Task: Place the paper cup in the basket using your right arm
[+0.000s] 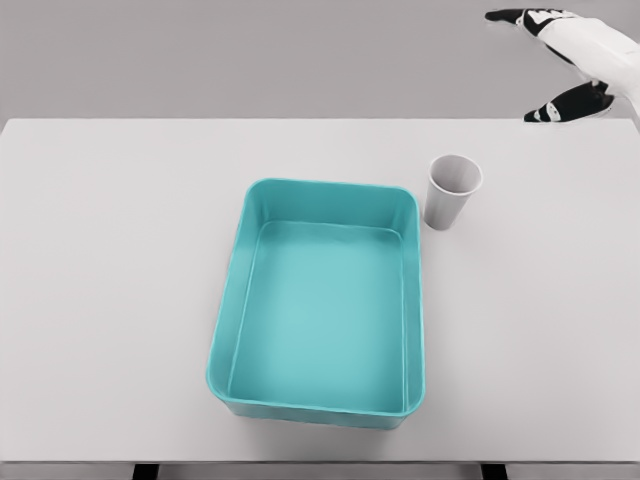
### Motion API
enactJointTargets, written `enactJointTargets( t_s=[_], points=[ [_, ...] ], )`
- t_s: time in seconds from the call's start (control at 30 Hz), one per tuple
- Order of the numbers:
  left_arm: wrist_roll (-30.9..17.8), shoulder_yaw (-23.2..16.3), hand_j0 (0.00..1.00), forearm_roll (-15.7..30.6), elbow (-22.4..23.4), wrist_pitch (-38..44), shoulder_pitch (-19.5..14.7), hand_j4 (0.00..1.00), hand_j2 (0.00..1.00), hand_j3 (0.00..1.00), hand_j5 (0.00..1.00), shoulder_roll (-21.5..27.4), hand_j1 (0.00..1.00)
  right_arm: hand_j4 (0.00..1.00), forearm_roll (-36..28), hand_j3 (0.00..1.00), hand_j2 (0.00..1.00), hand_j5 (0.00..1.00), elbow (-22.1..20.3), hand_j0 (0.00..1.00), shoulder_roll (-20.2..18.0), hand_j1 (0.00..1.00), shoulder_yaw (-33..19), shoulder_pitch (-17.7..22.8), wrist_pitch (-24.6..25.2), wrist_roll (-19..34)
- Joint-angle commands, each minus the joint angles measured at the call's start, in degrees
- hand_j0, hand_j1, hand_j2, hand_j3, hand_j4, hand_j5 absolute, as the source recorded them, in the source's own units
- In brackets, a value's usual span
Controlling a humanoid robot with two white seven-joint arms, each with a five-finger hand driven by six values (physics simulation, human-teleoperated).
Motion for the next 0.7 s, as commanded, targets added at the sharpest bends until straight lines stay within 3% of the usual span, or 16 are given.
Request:
enactJointTargets(
  t_s=[0.0, 0.07, 0.17, 0.27, 0.4, 0.6, 0.67],
  points=[
    [0.0, 0.0, 1.00, 0.0, 0.0, 0.0, 0.0, 1.00, 1.00, 1.00, 1.00, 0.0, 1.00, 1.00, -2.3, 1.00, 1.00, 1.00, 3.1, 1.00, -3.3, 1.00, 8.1, -0.3, 2.0, 0.1],
    [0.0, 0.0, 1.00, 0.0, 0.0, 0.0, 0.0, 1.00, 1.00, 1.00, 1.00, 0.0, 1.00, 1.00, -3.5, 1.00, 1.00, 1.00, 4.1, 1.00, -5.2, 1.00, 13.9, -3.3, 2.3, 0.1],
    [0.0, 0.0, 1.00, -0.1, 0.0, 0.0, 0.0, 1.00, 1.00, 1.00, 1.00, 0.0, 1.00, 1.00, -11.8, 1.00, 1.00, 1.00, 6.5, 1.00, -10.4, 1.00, 21.7, -8.3, 2.3, 0.1],
    [0.0, 0.0, 1.00, 0.0, 0.0, 0.0, 0.0, 1.00, 1.00, 1.00, 1.00, 0.0, 1.00, 1.00, -16.0, 1.00, 1.00, 1.00, 8.8, 1.00, -11.5, 1.00, 30.9, -14.0, 2.3, 0.1],
    [0.0, 0.0, 1.00, -0.1, 0.0, 0.0, 0.0, 1.00, 1.00, 1.00, 1.00, 0.0, 1.00, 1.00, -17.6, 1.00, 1.00, 1.00, 10.8, 1.00, -12.4, 1.00, 37.5, -16.9, 2.4, 0.1],
    [0.0, 0.0, 1.00, -0.1, 0.0, 0.0, 0.0, 1.00, 1.00, 1.00, 1.00, 0.0, 1.00, 1.00, -17.6, 1.00, 1.00, 1.00, 13.3, 1.00, -12.2, 1.00, 40.8, -18.8, 2.3, 0.1],
    [0.0, 0.0, 1.00, -0.1, 0.0, 0.0, 0.0, 1.00, 1.00, 1.00, 1.00, 0.0, 1.00, 1.00, -17.6, 1.00, 1.00, 1.00, 15.8, 1.00, -10.4, 1.00, 44.1, -21.9, 2.3, 0.1]
  ],
)
